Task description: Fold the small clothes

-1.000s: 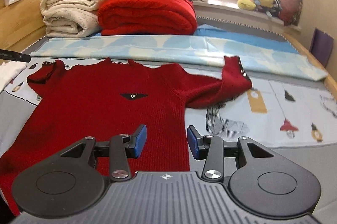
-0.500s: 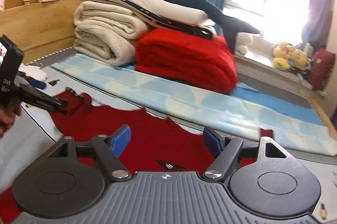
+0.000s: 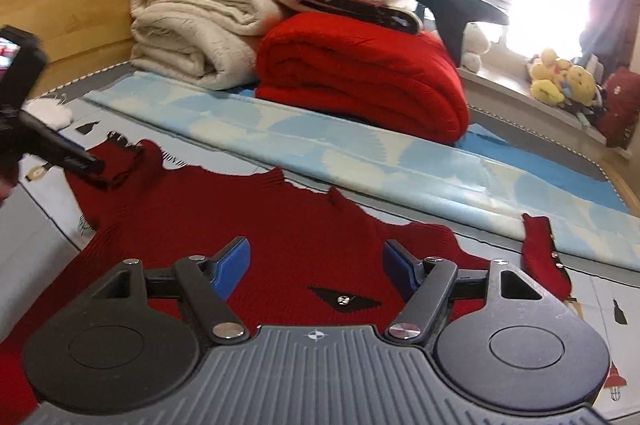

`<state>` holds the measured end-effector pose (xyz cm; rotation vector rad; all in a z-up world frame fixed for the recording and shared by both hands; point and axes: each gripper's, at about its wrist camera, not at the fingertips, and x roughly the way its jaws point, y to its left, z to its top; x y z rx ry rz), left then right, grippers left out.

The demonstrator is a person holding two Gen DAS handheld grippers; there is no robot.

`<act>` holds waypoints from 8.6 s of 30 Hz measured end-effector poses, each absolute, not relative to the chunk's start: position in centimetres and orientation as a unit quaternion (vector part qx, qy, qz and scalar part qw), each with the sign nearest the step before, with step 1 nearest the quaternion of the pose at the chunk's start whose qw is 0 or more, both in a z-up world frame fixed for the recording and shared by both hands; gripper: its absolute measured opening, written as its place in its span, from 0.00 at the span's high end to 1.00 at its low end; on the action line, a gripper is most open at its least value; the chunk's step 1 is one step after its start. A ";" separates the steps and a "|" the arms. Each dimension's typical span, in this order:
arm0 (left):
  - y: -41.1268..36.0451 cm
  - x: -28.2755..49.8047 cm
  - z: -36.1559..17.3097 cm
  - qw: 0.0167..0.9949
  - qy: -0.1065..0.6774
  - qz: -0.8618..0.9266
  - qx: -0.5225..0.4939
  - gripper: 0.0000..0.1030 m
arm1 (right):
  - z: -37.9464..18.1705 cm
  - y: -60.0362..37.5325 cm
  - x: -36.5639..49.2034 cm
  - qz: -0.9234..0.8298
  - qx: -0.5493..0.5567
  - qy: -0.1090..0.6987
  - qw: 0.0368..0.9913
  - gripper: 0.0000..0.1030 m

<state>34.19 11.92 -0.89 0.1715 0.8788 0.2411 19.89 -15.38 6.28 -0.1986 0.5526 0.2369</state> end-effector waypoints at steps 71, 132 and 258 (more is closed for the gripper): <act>0.0 34.9 1.0 0.873 0.438 -0.183 -0.113 0.80 | 1.5 -22.4 25.5 -0.038 0.107 0.376 0.920 0.28; 20.1 33.6 6.5 0.886 0.411 0.065 -0.205 0.66 | 2.6 -21.5 31.8 -0.051 0.147 0.305 0.940 0.97; 7.7 35.1 3.0 0.878 0.472 -0.039 -0.074 0.49 | 3.6 -34.6 38.7 -0.109 0.046 0.266 0.957 0.91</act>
